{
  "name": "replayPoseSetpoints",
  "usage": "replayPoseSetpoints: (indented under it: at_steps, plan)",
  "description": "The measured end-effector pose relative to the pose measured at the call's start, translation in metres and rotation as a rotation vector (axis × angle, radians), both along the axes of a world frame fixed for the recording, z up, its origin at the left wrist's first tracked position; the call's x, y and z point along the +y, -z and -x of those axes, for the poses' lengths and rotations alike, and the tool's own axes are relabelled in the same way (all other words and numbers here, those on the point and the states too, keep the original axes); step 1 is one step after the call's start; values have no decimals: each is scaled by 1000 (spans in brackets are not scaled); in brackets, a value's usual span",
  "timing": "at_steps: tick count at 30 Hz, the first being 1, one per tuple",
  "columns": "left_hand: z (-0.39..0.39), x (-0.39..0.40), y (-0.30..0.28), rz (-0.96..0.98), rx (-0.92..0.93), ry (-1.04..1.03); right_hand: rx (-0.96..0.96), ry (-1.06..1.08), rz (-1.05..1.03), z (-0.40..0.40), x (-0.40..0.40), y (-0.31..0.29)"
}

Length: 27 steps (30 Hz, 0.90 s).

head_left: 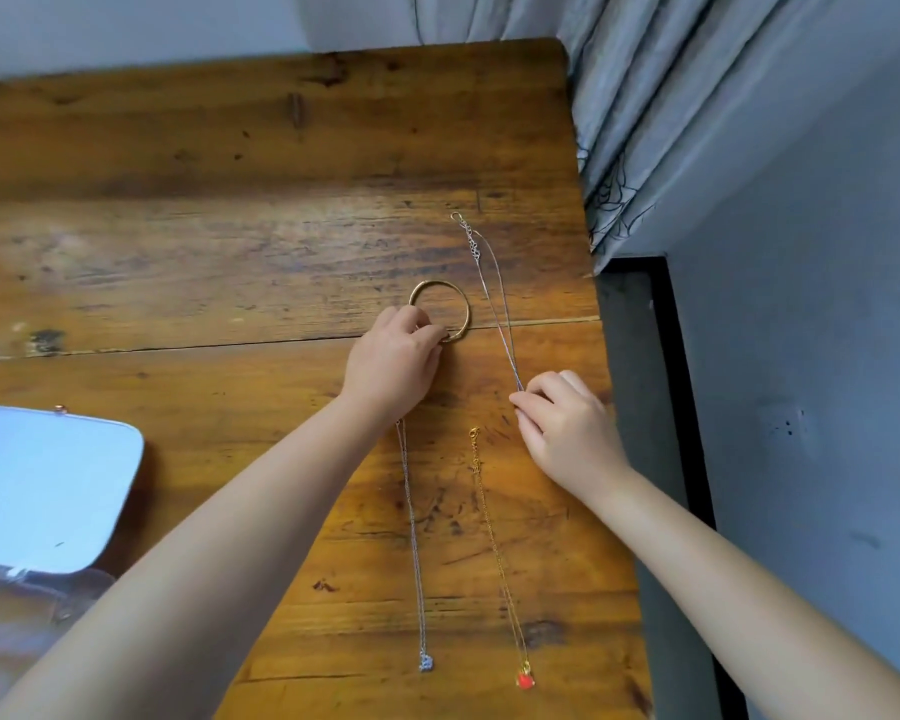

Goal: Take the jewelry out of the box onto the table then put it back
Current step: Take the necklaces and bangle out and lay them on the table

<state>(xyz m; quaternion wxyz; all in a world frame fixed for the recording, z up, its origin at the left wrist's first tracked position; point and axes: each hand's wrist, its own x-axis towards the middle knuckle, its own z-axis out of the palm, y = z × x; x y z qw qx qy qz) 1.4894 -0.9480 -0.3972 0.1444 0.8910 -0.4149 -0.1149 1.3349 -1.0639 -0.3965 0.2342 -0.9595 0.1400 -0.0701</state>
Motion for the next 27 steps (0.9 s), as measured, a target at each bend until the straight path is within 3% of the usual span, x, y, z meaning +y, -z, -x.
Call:
replayPoseSetpoints:
  at_steps: [8,15,22,27]
  plan:
    - [19,17,-15,56,-59,-13,28,95,-34,12,12,0]
    - [19,79,-34,78,-24,-102,-24,157,-31,-14,45,-19]
    - [-14,199,-51,163,-59,-214,-174,48,-48,-79,152,-43]
    - [-51,313,-48,212,-112,-182,-244,5,-67,-117,265,-45]
